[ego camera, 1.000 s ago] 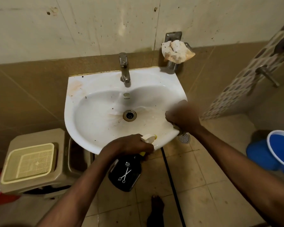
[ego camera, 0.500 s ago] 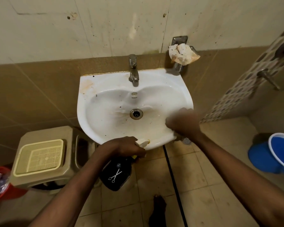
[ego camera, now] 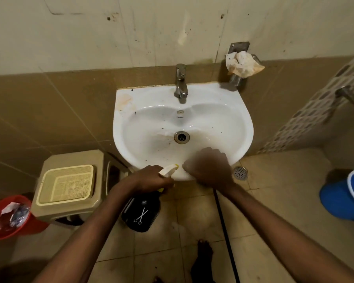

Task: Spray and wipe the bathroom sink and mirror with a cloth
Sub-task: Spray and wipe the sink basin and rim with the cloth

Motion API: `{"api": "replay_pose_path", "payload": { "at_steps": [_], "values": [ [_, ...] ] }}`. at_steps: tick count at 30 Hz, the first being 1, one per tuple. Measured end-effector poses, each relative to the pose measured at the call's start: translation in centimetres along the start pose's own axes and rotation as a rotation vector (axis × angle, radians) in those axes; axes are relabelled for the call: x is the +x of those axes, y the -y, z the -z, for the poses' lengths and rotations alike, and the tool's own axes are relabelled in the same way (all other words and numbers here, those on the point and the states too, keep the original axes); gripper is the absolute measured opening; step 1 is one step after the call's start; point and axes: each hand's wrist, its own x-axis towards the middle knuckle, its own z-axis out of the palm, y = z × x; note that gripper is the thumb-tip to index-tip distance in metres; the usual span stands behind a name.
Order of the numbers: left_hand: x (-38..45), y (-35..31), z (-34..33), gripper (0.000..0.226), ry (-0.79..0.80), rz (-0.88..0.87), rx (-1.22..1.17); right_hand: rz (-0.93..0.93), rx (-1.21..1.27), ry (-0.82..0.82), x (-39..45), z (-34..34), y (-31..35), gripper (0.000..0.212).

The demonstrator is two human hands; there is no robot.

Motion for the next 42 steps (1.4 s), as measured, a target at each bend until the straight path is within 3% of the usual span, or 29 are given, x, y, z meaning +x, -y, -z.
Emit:
{"api": "replay_pose_path", "payload": {
  "at_steps": [2, 5, 8, 11, 14, 19, 22, 27, 31, 37, 42],
  "values": [
    [-0.5, 0.7, 0.3, 0.03, -0.07, 0.016, -0.001, 0.095, 0.112, 0.032, 0.0, 1.6, -3.3, 0.049],
    [-1.0, 0.8, 0.4, 0.028, -0.121, -0.018, 0.025, 0.075, 0.104, 0.033, 0.2, 3.9, -6.2, 0.046],
    [-1.3, 1.1, 0.9, 0.026, -0.11, -0.059, -0.001, 0.08, -0.039, 0.045, 2.2, 2.6, -2.8, 0.054],
    [-1.9, 2.5, 1.0, 0.027, -0.087, -0.021, -0.002, 0.181, -0.012, 0.194, 3.0, -0.3, 2.8, 0.056],
    [-2.4, 3.5, 0.4, 0.026, -0.073, 0.005, 0.001, 0.296, 0.03, 0.286, 1.7, 0.0, 2.5, 0.058],
    [-2.2, 3.0, 0.3, 0.029, -0.108, -0.031, -0.001, 0.276, -0.044, 0.233, 0.3, 3.1, -3.0, 0.06],
    [-2.0, 2.8, 0.6, 0.032, -0.079, -0.033, 0.008, 0.28, -0.082, 0.231, 0.6, 2.0, -1.0, 0.065],
    [-1.5, 3.4, 2.4, 0.031, -0.014, 0.007, -0.026, 0.541, -0.051, 0.247, 0.7, 1.2, 0.5, 0.04],
    [-0.9, 2.0, 2.0, 0.037, -0.042, 0.012, -0.037, 0.592, -0.165, 0.345, 0.9, 1.9, -0.8, 0.053],
    [-1.2, 2.6, 2.8, 0.053, 0.007, 0.013, -0.092, 0.592, -0.078, 0.303, 1.2, 1.4, 1.3, 0.054],
    [-0.8, 4.3, 3.8, 0.04, -0.056, 0.059, -0.139, 0.634, -0.062, 0.368, 2.2, 1.2, 3.1, 0.054]
  ]
}}
